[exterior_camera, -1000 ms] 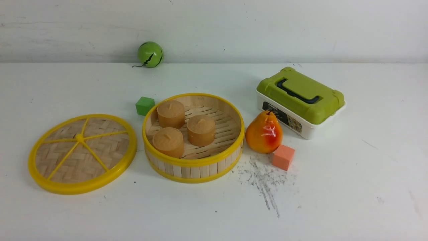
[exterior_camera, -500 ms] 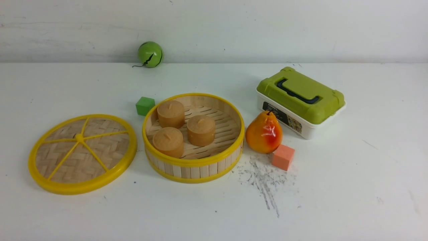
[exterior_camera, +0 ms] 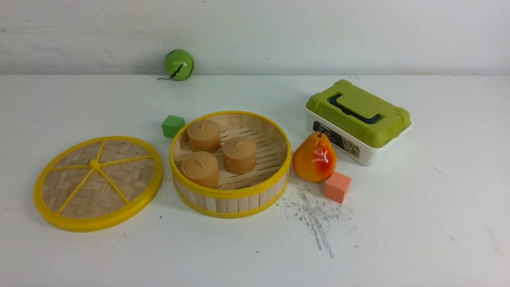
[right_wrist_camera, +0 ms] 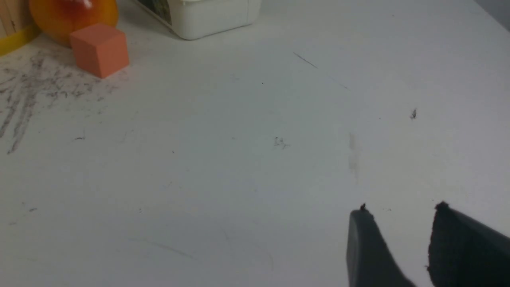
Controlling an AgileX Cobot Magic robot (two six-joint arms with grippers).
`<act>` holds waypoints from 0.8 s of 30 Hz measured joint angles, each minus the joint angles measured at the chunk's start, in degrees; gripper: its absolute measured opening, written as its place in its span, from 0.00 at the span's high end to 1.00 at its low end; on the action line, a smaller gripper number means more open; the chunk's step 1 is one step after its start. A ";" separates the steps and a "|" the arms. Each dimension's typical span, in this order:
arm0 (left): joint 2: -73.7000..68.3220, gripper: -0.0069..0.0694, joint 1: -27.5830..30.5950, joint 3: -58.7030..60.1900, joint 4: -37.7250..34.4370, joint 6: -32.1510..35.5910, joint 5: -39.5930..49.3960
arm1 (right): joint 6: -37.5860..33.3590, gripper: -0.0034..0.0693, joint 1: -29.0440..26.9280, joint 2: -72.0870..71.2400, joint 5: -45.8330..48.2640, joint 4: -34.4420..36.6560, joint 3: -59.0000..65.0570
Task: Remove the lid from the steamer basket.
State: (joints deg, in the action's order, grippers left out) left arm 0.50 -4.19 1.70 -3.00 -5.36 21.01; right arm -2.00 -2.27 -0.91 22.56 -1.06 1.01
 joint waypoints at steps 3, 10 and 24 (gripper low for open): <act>0.00 0.80 0.00 0.00 -0.07 0.00 0.00 | 0.00 0.62 0.00 0.00 0.00 0.00 0.00; 0.00 0.79 0.00 0.00 -0.12 0.00 0.00 | 0.00 0.62 0.00 0.00 0.00 0.00 0.00; 0.00 0.77 0.00 0.00 -0.12 0.00 0.00 | 0.00 0.62 0.00 0.00 0.00 0.00 0.00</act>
State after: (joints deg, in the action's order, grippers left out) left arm 0.50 -4.19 1.70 -3.12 -5.36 21.01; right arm -2.00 -2.27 -0.91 22.56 -1.06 1.01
